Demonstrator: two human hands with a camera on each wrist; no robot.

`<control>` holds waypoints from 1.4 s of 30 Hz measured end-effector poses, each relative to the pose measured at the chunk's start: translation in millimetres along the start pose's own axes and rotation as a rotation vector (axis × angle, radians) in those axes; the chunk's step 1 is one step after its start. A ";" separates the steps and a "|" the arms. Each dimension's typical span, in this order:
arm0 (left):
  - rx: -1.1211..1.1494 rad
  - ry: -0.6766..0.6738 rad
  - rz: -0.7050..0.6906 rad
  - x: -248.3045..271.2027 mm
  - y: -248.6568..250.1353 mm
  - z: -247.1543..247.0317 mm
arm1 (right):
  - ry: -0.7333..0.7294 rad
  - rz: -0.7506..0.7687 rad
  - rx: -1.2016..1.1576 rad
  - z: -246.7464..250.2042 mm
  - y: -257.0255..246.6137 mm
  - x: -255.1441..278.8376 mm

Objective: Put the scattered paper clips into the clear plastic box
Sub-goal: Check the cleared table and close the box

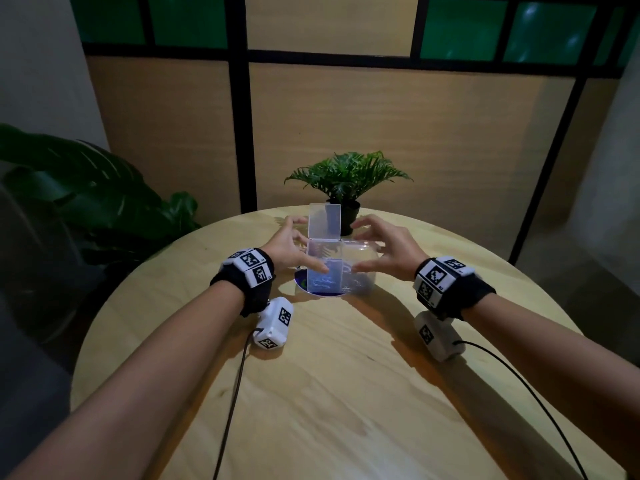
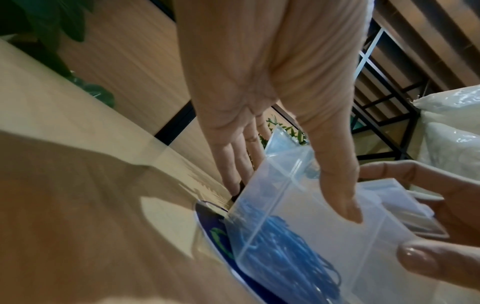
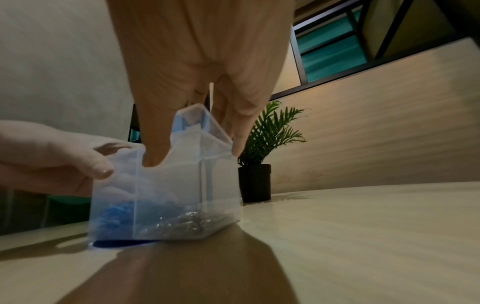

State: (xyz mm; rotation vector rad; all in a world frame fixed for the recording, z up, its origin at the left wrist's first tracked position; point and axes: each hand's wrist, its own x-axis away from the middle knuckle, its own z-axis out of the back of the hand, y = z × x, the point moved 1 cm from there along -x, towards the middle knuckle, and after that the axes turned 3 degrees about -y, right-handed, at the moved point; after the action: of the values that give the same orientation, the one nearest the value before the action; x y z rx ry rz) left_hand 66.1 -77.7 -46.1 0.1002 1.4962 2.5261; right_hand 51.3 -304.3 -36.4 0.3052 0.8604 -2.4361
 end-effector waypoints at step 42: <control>-1.446 0.004 -0.277 36.2 45.7 -44.5 | -0.154 0.090 0.961 -15.5 -31.9 4.6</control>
State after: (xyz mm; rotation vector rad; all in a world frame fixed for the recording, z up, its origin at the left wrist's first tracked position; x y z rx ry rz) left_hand 17.2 -129.8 -29.3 -0.2998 -0.5128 2.6628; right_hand 30.4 -275.4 -33.7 0.4632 -0.4356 -2.5671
